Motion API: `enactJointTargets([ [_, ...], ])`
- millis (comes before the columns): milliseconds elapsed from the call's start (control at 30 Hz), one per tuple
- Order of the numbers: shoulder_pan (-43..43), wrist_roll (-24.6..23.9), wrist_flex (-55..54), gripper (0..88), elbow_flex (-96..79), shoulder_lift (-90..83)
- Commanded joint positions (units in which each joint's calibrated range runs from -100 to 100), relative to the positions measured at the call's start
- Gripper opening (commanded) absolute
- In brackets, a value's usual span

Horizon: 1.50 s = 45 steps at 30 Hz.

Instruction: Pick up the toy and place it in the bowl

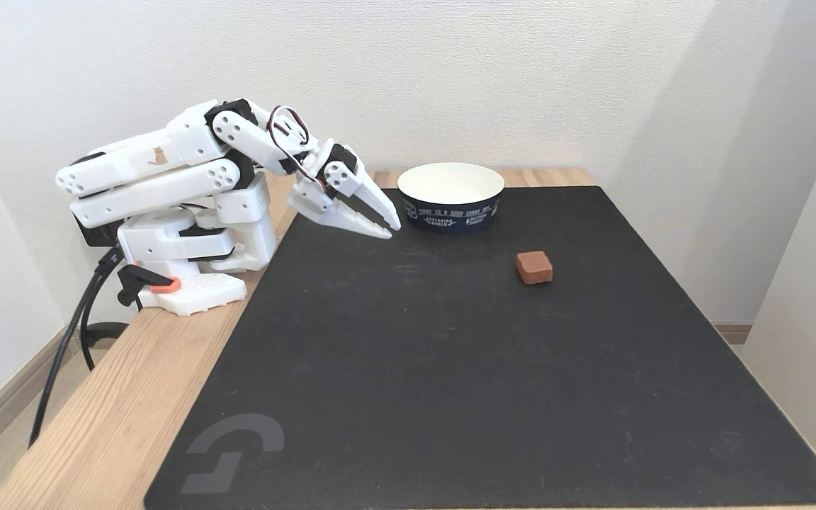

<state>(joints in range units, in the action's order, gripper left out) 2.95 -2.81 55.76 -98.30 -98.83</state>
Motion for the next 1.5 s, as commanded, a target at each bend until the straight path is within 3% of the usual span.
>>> enactJointTargets([
  [0, 1.02, 2.7, 0.55, 2.5, -0.44, -0.75],
  [1267, 1.02, 2.7, 0.38, 3.5, -0.44, -0.75],
  [1300, 1.02, 2.7, -0.13, 5.9, -0.53, -0.75],
  [1467, 1.02, 2.7, -0.64, 34.6, -0.71, -0.75],
])
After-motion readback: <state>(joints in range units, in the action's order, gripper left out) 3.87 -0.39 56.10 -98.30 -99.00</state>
